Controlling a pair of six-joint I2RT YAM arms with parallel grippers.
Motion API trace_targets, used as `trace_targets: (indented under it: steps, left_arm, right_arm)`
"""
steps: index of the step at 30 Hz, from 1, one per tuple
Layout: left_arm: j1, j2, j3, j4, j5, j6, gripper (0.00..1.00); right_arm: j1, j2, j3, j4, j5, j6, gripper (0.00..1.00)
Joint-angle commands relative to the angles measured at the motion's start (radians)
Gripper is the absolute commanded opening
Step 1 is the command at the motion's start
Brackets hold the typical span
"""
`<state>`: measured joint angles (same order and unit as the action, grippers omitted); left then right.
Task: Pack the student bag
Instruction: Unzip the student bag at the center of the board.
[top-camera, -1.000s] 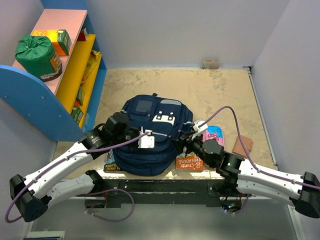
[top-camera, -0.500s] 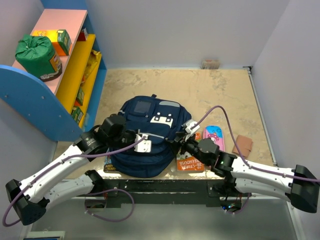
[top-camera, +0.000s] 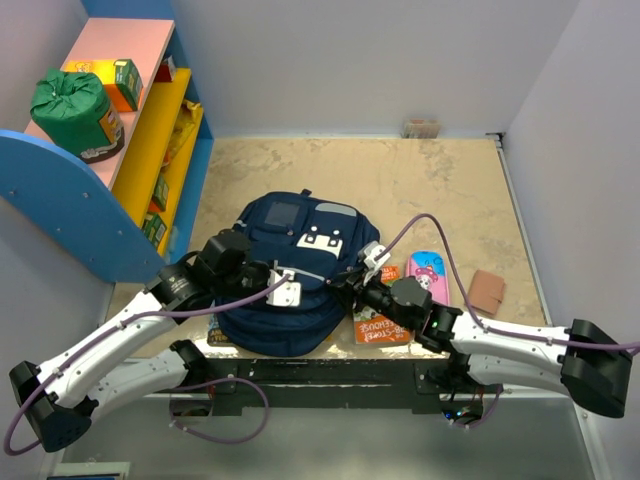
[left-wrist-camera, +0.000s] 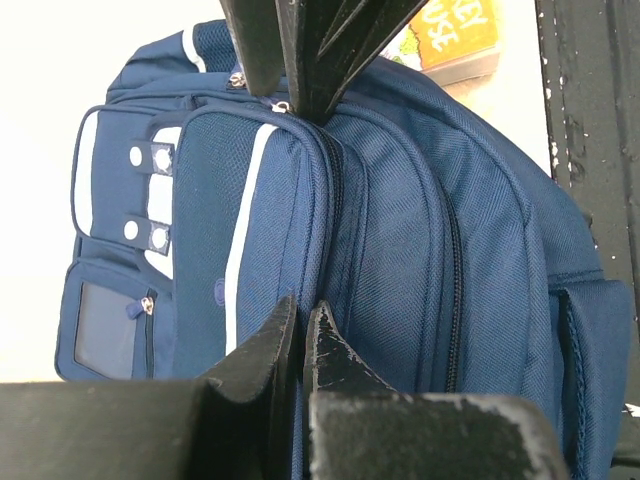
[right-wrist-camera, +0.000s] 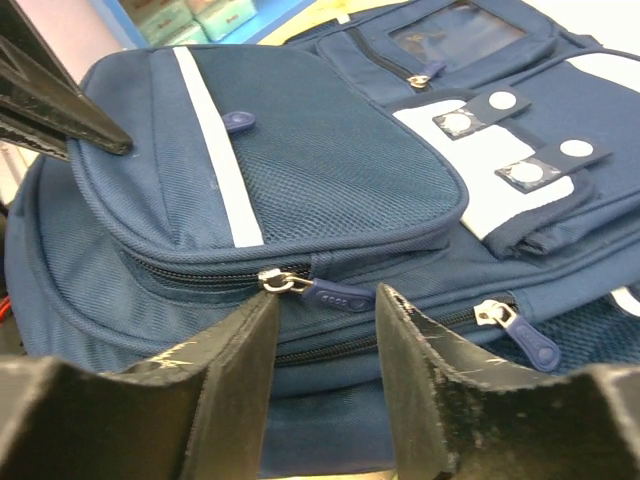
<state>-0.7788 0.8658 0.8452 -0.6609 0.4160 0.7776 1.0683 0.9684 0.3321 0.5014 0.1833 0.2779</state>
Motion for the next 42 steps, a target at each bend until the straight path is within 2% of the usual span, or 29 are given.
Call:
trace_targets:
  steps: [1,7,9,13,14,24,29,30,32,33,36,38,42]
  left_arm:
    - [0.0,-0.011,0.066,0.133,0.066,-0.018,0.0]
    - [0.0,0.006,0.068,0.144,0.076,-0.029,0.0]
    - [-0.002,0.009,0.063,0.142,0.076,-0.028,0.0]
    - [0.0,0.009,0.045,0.15,0.099,-0.046,0.0]
    - [-0.002,0.009,0.04,0.156,0.102,-0.058,0.0]
    - [0.0,0.033,0.029,0.184,0.092,-0.107,0.0]
    - [-0.002,0.019,0.014,0.185,0.079,-0.106,0.0]
    - [-0.002,0.019,0.012,0.185,0.081,-0.104,0.0]
    - [0.0,0.018,0.012,0.184,0.081,-0.104,0.0]
    - [-0.002,0.018,0.012,0.184,0.083,-0.103,0.0]
    - [0.0,0.021,0.022,0.184,0.083,-0.101,0.0]
    - [0.0,0.024,0.028,0.185,0.087,-0.101,0.0]
    - [-0.002,0.025,0.035,0.184,0.09,-0.084,0.0]
  right_arm:
    - [-0.001,0.055,-0.016,0.078,-0.056,0.033,0.43]
    - [-0.002,0.061,-0.008,0.077,-0.038,0.044,0.24]
    - [-0.001,0.03,-0.01,0.063,-0.005,0.047,0.19]
    - [-0.002,-0.039,-0.01,0.005,0.054,0.052,0.01]
    - [-0.001,-0.052,-0.021,0.008,0.054,0.058,0.0]
    - [-0.001,-0.028,-0.019,0.023,-0.024,0.058,0.0]
    - [-0.001,-0.071,-0.024,-0.003,-0.019,0.041,0.0]
    - [-0.001,-0.079,-0.025,-0.014,-0.002,0.038,0.07]
    - [-0.001,-0.1,-0.042,-0.023,0.04,0.026,0.37]
    - [-0.001,-0.105,-0.048,-0.02,0.053,0.023,0.46]
    - [-0.001,-0.094,-0.056,0.015,0.07,0.01,0.55]
    - [-0.001,-0.067,-0.056,0.058,0.062,0.017,0.54]
    - [-0.001,0.015,-0.064,0.166,0.048,0.02,0.4]
